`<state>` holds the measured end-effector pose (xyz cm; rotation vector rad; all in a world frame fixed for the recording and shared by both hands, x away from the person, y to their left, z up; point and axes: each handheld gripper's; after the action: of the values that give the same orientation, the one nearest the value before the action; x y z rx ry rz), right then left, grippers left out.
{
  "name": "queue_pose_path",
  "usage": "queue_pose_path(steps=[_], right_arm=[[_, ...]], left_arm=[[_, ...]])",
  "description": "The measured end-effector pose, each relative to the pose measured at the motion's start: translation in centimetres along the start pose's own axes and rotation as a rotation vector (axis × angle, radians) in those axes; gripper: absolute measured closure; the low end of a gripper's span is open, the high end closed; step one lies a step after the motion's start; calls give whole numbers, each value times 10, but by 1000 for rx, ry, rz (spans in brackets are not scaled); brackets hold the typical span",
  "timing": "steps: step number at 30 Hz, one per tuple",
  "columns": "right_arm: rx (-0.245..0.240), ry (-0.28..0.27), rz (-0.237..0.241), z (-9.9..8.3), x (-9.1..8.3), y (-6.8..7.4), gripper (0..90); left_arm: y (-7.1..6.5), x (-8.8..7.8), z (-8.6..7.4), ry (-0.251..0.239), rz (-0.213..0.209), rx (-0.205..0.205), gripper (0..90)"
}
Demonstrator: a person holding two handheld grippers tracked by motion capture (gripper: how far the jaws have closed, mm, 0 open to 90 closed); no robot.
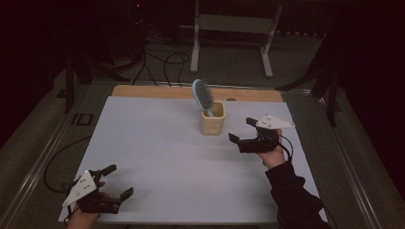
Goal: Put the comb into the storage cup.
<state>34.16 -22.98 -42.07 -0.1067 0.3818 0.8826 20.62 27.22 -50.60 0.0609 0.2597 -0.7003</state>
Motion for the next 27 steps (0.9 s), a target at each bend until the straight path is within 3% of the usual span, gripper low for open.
queue_pose_path(steps=[9, 27], right_arm=[[13, -12, 11, -23, -24, 12, 77], [48, 34, 8, -79, -55, 23, 77]], left_arm=[[0, 0, 0, 2, 0, -2, 0], [0, 0, 0, 3, -1, 1, 0]])
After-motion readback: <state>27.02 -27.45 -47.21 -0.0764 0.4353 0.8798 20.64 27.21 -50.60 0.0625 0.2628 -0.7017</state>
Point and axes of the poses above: each handheld gripper's, and its own axes: x roughly forward along the jaws, z roughly out of its top, y roughly to its left, and after that the axes turned 6 degrees about z, right-handed
